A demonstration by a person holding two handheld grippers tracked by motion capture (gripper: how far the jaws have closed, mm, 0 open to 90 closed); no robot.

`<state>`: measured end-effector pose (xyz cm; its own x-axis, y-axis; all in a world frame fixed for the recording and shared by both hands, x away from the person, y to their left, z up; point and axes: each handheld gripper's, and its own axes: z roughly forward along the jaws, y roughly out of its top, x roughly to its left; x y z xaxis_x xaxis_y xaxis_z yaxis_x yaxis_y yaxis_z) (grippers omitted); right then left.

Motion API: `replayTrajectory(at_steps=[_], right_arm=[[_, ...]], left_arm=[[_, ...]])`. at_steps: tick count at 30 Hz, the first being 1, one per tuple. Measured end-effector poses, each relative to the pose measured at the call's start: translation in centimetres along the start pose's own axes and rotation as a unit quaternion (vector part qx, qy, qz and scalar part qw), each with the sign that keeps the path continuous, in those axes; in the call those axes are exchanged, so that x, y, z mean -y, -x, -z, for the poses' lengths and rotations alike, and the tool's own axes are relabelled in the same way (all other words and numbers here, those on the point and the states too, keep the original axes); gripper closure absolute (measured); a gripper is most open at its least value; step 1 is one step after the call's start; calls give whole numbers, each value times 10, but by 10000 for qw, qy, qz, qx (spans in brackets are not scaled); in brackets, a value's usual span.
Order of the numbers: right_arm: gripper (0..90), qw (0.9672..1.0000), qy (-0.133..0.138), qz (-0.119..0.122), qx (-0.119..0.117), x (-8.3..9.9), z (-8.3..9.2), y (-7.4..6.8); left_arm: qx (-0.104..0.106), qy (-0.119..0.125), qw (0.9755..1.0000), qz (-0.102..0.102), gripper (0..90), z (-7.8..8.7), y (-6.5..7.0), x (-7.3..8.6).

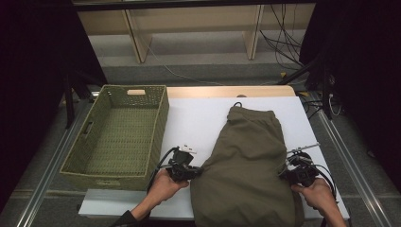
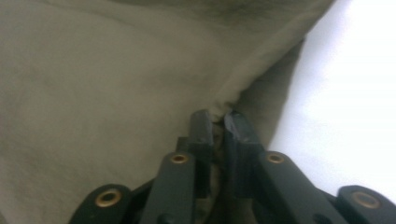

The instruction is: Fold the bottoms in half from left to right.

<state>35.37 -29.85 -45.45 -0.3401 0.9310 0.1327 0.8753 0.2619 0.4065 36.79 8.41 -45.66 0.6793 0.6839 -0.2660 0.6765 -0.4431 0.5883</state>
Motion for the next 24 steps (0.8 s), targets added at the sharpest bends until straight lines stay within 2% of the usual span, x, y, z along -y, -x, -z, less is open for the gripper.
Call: replayTrajectory(at_steps=[1,2,5,7,13,16,17,19,20,22,24], right_arm=[[711,10000,53,-41,22,0,1,0],[697,9999,111,-90,9,0,3,0],[696,9994,327,-93,72,2,10,-2],[697,9992,366,-68,127,5,12,-4],[669,9997,167,-144,90,18,15,-8],[666,9998,-73,-167,88,22,9,-7],[684,9998,-122,-166,64,23,7,-7],[812,9999,-128,-80,44,23,7,-8],[846,9999,-147,-4,10,23,6,-8],[883,9998,-155,21,-93,24,7,-5],[893,10000,-12,31,-37,23,13,-3]], left_arm=[[30,-6,10000,20,844,1,0,1],[54,15,10000,39,835,0,0,2],[64,-31,10000,-31,812,-1,1,3],[68,-47,10000,-48,790,-1,1,3],[102,-25,9999,-66,783,0,4,3],[110,-54,9999,-88,784,0,6,3],[127,-48,9999,-68,783,0,7,3],[132,-52,9999,-76,769,1,7,3],[129,-58,9999,-63,739,1,8,3],[114,-25,9999,-36,655,2,8,2],[113,79,9999,5,589,5,7,1]])
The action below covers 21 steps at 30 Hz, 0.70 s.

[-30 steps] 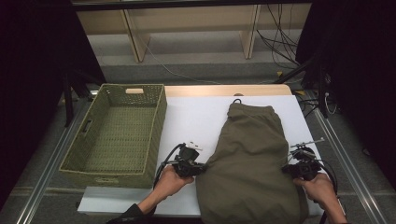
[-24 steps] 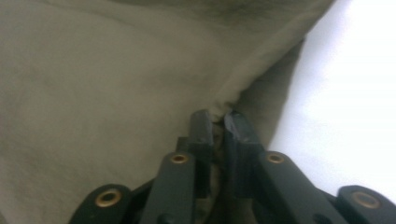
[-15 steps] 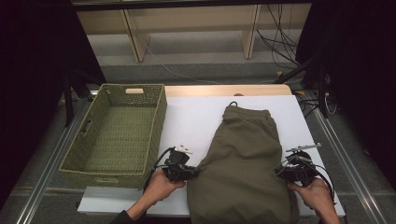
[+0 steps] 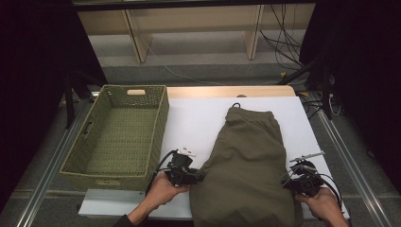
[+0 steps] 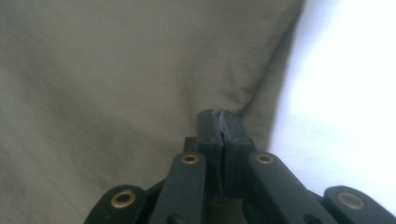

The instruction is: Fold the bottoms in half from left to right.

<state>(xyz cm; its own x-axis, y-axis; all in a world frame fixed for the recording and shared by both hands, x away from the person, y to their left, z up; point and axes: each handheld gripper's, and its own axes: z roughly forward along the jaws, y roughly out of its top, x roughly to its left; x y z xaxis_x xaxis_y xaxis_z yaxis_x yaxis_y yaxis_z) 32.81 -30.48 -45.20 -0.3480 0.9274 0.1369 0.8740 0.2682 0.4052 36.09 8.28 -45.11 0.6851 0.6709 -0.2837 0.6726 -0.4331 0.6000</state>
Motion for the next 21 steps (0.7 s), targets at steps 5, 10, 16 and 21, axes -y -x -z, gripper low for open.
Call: replayTrajectory(at_steps=[5,10,16,21], right_arm=[[895,9993,144,-38,337,-1,14,11],[894,9989,39,-21,475,-6,6,19],[890,9983,-100,56,568,-17,-5,24],[871,9984,-107,7,557,-17,-5,26]], left_arm=[[-30,259,9993,264,416,8,-7,-9],[-233,235,9990,305,372,3,-11,-16],[-268,-34,9992,287,360,-14,-10,-19],[-220,-365,9989,216,356,-28,-7,-16]])
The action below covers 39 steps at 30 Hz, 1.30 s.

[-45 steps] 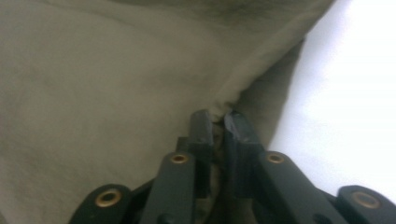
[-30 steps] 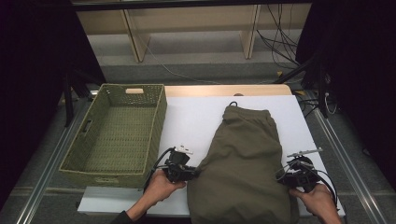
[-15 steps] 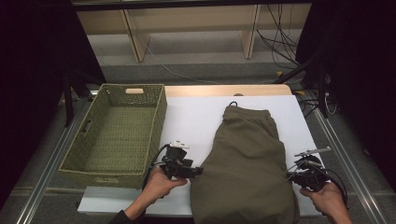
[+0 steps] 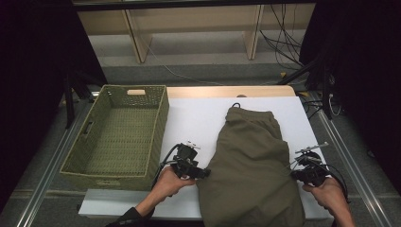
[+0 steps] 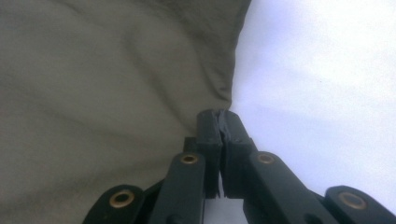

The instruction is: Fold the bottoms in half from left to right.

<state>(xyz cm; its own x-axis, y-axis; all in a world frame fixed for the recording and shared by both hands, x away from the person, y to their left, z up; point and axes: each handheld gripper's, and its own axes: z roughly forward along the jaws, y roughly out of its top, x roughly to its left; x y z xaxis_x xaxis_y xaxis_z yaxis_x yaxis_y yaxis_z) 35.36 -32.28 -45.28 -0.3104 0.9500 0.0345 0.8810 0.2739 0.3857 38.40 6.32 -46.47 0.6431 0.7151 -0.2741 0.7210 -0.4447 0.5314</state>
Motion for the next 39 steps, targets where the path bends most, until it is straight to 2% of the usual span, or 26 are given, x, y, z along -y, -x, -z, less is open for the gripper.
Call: replayTrajectory(at_steps=[1,3,6,7,8,9,10,11,12,13,14,15,17,18,22,25,27,29,31,34,37,39], right_arm=[[846,10000,12,-13,39,0,0,0],[684,9999,79,-123,48,-1,0,1],[608,9995,210,-224,-62,-2,-1,5],[599,9994,224,-253,-52,-3,-2,6],[597,9992,195,-336,-115,-4,-3,7],[598,9989,171,-373,-212,-5,-6,7],[609,9989,167,-367,-250,-5,-8,7],[651,9991,180,-346,-182,-6,-8,5],[710,9992,180,-284,-226,-7,-8,4],[728,9991,157,-241,-306,-8,-9,2],[782,9995,152,-188,-212,-8,-9,-1],[824,9994,125,-163,-291,-8,-8,-2],[843,9995,90,-48,-295,-8,-8,-8],[847,9995,58,4,-323,-7,-7,-10],[851,9979,-50,243,-600,-2,-5,-23],[787,9977,-50,300,-601,0,-2,-30],[664,9978,139,183,-623,-4,4,-27],[572,9973,483,22,-556,-10,13,-19],[591,9950,886,-48,-447,-20,21,-10],[608,9916,1266,-152,-208,-45,26,3],[604,9897,1417,-114,-192,-73,18,7],[600,9905,1363,-63,-146,-87,8,7]], left_arm=[[11,-72,10000,-25,360,-3,1,1],[68,-113,9999,-34,384,-8,4,4],[63,-136,9996,-220,441,-11,9,5],[205,-140,9995,-169,498,-11,9,6],[192,-114,9996,-187,557,-12,10,7],[59,-74,9994,-321,604,-13,12,7],[147,-106,9991,-395,678,-13,13,7],[273,-84,9992,-288,776,-13,12,7],[232,-49,9993,-300,814,-13,13,8],[189,-28,9991,-373,832,-12,14,8],[158,36,9991,-387,841,-9,15,8],[121,85,9990,-411,847,-6,15,8],[68,191,9987,-461,852,4,14,9],[47,206,9986,-479,852,8,11,10],[57,217,9992,-342,851,21,0,16],[106,204,9994,-262,849,23,-2,20],[109,162,9994,-294,847,24,-1,22],[121,166,9994,-295,846,25,0,24],[152,170,9994,-277,844,25,0,25],[181,164,9994,-228,840,24,0,27],[150,162,9994,-282,834,23,2,27],[154,139,9993,-318,830,22,1,28]])
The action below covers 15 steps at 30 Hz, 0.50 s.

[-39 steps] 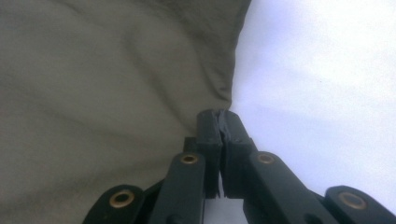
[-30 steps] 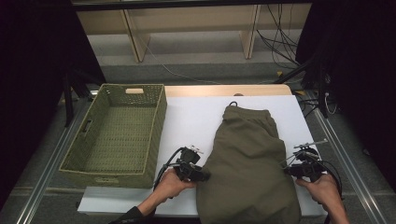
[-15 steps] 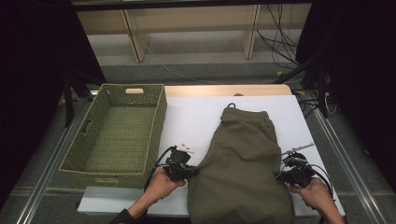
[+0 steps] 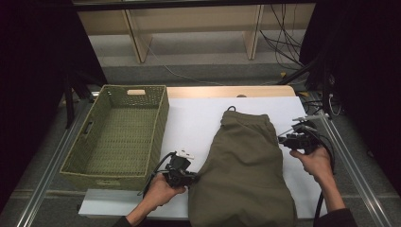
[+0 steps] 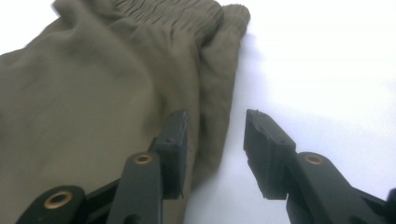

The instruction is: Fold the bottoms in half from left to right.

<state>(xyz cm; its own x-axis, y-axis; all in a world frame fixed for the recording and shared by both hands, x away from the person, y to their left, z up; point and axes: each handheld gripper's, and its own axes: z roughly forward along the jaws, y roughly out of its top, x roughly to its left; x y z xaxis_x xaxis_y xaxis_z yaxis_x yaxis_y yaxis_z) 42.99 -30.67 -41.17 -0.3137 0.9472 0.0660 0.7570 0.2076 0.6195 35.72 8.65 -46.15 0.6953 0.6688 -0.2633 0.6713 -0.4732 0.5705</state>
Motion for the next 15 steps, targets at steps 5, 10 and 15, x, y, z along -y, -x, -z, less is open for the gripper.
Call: replayTrajectory(at_steps=[5,10,15], right_arm=[[596,9991,-356,-19,-209,-16,-34,3],[776,9967,-712,286,-259,-23,-55,-3],[900,9987,-248,389,194,-37,-46,2]], left_arm=[[30,16,10000,27,831,1,-1,0],[7,-16,10000,15,831,-1,0,0],[41,22,10000,13,830,0,2,0]])
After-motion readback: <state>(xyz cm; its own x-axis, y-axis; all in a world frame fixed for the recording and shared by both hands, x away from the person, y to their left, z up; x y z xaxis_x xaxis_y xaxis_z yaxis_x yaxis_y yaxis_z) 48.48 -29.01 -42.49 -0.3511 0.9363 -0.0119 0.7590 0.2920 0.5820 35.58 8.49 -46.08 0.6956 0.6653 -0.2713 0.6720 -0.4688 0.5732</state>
